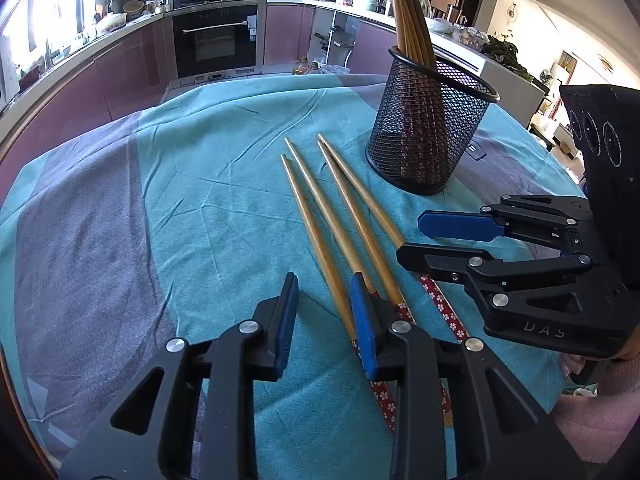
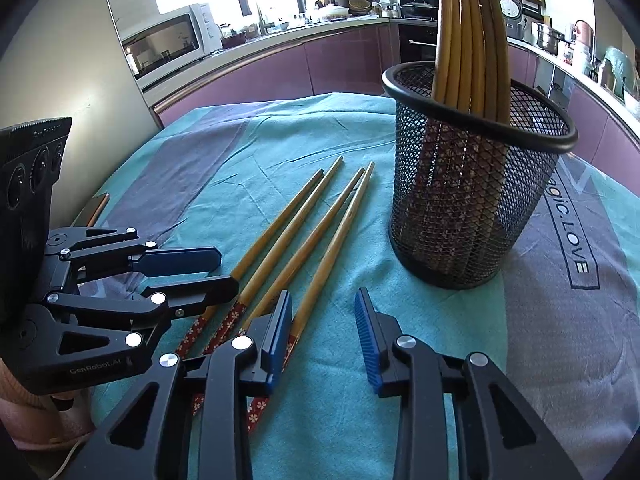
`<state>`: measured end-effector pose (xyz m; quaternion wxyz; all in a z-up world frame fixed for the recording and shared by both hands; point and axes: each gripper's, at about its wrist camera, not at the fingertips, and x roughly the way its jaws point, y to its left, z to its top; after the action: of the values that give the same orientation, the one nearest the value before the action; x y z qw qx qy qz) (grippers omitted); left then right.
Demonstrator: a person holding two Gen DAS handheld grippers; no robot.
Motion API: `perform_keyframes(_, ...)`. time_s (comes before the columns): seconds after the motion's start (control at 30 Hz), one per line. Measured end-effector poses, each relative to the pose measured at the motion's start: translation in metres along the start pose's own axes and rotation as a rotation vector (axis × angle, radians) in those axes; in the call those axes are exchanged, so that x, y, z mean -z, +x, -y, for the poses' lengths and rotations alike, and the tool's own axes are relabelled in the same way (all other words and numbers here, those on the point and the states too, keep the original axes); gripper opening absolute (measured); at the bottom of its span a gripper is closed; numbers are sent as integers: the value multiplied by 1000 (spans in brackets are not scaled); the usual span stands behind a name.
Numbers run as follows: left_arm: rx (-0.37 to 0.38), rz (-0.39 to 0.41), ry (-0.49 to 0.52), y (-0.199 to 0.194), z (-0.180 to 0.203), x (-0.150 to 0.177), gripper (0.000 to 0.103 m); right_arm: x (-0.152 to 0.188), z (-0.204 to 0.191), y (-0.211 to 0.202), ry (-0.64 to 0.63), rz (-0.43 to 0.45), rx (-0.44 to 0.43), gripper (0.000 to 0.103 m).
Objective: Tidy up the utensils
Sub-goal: 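Open and withdraw both tools from the cup toward the remaining chopsticks, then grasp another chopstick with the left tool while the right tool grasps one too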
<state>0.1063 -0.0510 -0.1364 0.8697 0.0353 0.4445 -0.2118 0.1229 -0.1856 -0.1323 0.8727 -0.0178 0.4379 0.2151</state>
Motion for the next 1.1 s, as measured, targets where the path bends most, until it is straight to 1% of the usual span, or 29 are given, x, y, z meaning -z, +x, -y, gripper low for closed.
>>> perform_keyframes(0.1, -11, -4, 2, 3, -2, -5, 28, -4, 1, 4, 8, 1, 1, 31)
perform_keyframes(0.37, -11, -15, -5, 13, -8, -18, 27, -14, 4, 12, 28, 8, 6, 30)
perform_keyframes(0.5, -19, -18, -10, 16, -7, -22, 23, -16, 6, 14, 49, 11, 6, 23)
perform_keyframes(0.67, -28, -16, -27, 17, -9, -23, 14, -11, 15, 12, 117, 19, -30, 11)
perform_keyframes(0.9, -29, -1, -78, 14, -12, -20, 8, -5, 25, 7, 186, 36, -62, 6)
perform_keyframes(1.0, -22, 9, -98, 9, -15, -19, 8, -5, 27, 1, 193, 52, -68, 6)
perform_keyframes(1.1, -13, 21, -97, 2, -16, -16, 8, -5, 26, -7, 175, 69, -89, 6)
